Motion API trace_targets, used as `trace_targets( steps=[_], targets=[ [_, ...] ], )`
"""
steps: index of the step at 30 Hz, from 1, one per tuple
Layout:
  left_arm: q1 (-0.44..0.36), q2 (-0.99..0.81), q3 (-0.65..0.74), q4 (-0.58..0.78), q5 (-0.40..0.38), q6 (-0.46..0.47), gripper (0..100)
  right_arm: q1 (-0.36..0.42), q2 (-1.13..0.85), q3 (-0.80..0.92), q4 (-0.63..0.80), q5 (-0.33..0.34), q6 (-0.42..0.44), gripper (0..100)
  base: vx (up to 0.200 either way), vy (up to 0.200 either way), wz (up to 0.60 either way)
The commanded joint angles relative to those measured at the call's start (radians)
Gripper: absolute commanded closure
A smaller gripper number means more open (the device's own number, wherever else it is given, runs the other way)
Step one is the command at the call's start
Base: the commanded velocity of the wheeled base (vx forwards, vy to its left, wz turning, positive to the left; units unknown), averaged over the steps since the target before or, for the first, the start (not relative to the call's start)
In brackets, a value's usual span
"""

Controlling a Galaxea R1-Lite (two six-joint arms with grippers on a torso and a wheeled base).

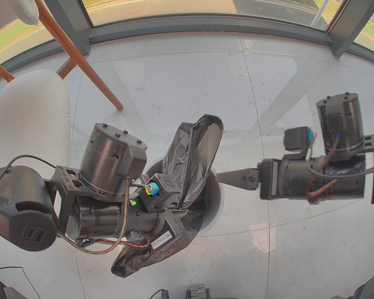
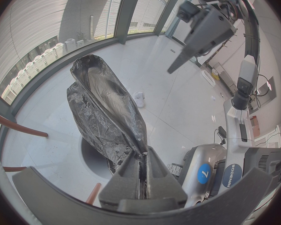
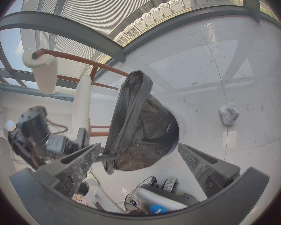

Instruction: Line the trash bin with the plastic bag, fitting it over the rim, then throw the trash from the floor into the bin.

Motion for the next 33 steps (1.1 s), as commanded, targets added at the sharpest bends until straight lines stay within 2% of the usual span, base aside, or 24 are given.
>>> trace_targets(
  steps=[1,15,19,24,25,33],
  targets=[
    [-0.005,0.024,-0.003,-0.002,0.011,0.007,100,-0.021,0.145,-0.115,0.003,-0.029,0.005,0,0.0,0.0,0.0],
    [-0.005,0.026,-0.006,-0.017,0.011,0.007,100,-0.038,0.237,-0.21,-0.001,-0.048,-0.01,0,0.0,0.0,0.0],
    [-0.005,0.026,-0.006,-0.019,0.011,0.007,100,-0.046,0.283,-0.264,0.002,-0.087,-0.01,0,0.0,0.0,0.0],
    [-0.005,0.026,-0.006,-0.019,0.01,0.005,100,-0.049,0.289,-0.259,0.003,-0.102,-0.01,0,0.0,0.0,0.0],
    [-0.005,0.024,-0.006,-0.02,0.01,0.005,100,-0.049,0.291,-0.259,0.0,-0.102,-0.01,100,0.0,0.0,0.0],
    [-0.005,0.043,-0.006,-0.083,0.007,0.002,100,-0.04,0.305,-0.257,0.009,-0.122,-0.002,100,0.0,0.0,0.0]
  ],
)
